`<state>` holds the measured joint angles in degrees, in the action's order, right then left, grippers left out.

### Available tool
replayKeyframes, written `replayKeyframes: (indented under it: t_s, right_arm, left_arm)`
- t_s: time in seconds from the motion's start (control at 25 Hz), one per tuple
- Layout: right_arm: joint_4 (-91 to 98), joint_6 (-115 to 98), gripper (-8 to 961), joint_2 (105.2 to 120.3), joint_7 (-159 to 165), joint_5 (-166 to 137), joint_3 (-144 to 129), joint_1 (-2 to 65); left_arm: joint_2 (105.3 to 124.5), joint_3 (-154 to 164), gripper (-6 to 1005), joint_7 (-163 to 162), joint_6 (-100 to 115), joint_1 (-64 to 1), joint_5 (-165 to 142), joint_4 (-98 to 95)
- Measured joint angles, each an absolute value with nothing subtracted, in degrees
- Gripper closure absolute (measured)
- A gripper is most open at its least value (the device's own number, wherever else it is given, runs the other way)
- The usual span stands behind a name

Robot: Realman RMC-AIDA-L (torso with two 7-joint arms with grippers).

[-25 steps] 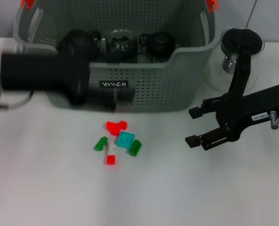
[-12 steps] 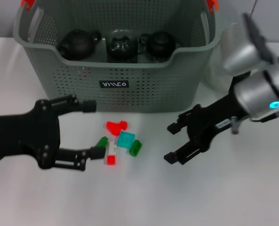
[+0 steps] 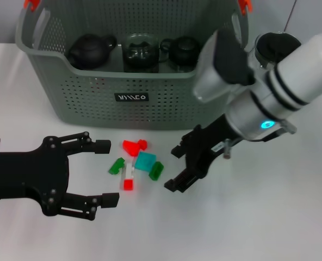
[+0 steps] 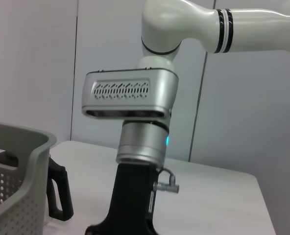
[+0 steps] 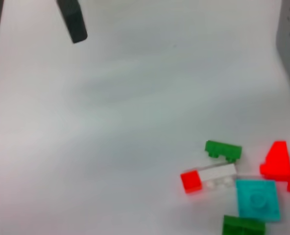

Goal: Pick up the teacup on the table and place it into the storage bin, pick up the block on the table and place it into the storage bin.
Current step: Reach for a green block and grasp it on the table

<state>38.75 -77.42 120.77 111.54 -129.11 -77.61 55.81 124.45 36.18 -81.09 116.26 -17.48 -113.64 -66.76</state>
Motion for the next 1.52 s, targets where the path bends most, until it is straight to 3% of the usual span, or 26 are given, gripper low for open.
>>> replayKeyframes:
  t_s: [1.52]
  right_arm:
    - [33.45, -51.53, 38, 121.5, 115.93, -112.46, -103.86, 54.71]
  left_arm:
    - [124.45, 36.57, 39, -80.94, 115.9, -17.93, -114.17, -66.36]
